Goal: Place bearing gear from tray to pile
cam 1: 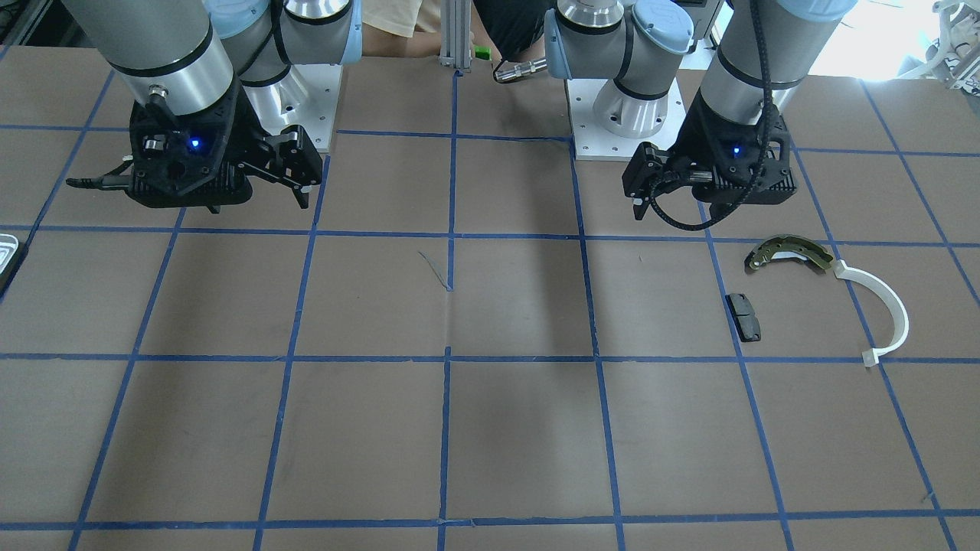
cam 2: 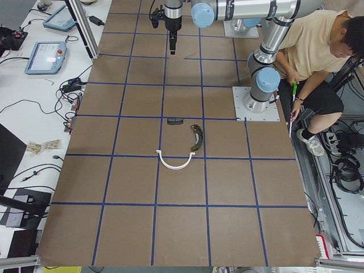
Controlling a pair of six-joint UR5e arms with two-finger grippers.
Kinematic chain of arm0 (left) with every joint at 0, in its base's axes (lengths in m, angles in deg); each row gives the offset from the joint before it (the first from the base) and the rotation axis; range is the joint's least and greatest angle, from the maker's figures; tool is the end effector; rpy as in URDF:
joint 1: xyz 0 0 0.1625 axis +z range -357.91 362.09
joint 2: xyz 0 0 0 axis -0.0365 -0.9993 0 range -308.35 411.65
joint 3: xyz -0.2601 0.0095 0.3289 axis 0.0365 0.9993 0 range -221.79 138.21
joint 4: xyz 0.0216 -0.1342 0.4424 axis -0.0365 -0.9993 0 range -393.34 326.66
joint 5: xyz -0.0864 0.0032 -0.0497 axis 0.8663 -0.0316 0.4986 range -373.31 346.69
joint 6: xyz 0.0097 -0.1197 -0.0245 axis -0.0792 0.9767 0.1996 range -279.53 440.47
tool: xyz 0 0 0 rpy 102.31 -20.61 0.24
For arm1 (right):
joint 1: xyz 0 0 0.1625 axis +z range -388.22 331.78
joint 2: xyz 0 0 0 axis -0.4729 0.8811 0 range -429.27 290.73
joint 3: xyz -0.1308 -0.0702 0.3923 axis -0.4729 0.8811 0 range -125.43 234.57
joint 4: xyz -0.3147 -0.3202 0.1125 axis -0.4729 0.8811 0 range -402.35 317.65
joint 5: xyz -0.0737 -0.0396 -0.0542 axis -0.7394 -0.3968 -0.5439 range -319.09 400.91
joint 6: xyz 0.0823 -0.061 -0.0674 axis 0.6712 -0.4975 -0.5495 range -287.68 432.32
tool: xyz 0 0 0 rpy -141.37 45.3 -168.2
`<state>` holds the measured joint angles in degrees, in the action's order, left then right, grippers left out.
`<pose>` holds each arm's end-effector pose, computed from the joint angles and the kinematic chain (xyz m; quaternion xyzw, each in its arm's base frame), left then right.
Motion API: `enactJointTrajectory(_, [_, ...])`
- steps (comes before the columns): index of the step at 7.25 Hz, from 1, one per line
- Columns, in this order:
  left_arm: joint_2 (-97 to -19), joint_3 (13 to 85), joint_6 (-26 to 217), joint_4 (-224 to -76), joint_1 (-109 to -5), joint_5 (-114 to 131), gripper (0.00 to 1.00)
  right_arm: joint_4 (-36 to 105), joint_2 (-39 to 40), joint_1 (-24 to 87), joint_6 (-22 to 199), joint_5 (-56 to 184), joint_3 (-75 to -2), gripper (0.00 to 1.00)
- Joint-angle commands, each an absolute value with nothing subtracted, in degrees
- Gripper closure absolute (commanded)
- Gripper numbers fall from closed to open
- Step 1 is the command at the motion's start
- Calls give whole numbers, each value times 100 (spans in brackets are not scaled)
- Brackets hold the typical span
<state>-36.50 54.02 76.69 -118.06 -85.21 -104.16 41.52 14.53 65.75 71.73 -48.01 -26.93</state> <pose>-0.1063 -0.5367 0.4310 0.0094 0.9999 -0.0111 0.0081 0.1755 -0.5686 0.4683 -0.0395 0.9986 0.0337 0.0085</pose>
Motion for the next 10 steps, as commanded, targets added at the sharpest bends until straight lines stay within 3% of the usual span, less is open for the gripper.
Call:
enactJointTrajectory(1, [-3607, 5393, 7669, -11806, -8527, -10402, 0, 4167, 1440, 6530, 7092, -4865, -2699, 0])
enactJointTrajectory(6, [-3677, 5401, 7669, -11806, -8527, -10402, 0, 4360, 1292, 4153, 4888, -4874, -2708, 0])
enactJointTrajectory(8, [-3625, 5401, 7669, -11806, -8527, -10402, 0, 4552, 785, 3106, 4039, -5093, -2699, 0])
enactJointTrajectory(10, [-3633, 5401, 7660, -11815, -8518, -10446, 0, 5649, 90, 2376, 2537, -5129, -2699, 0])
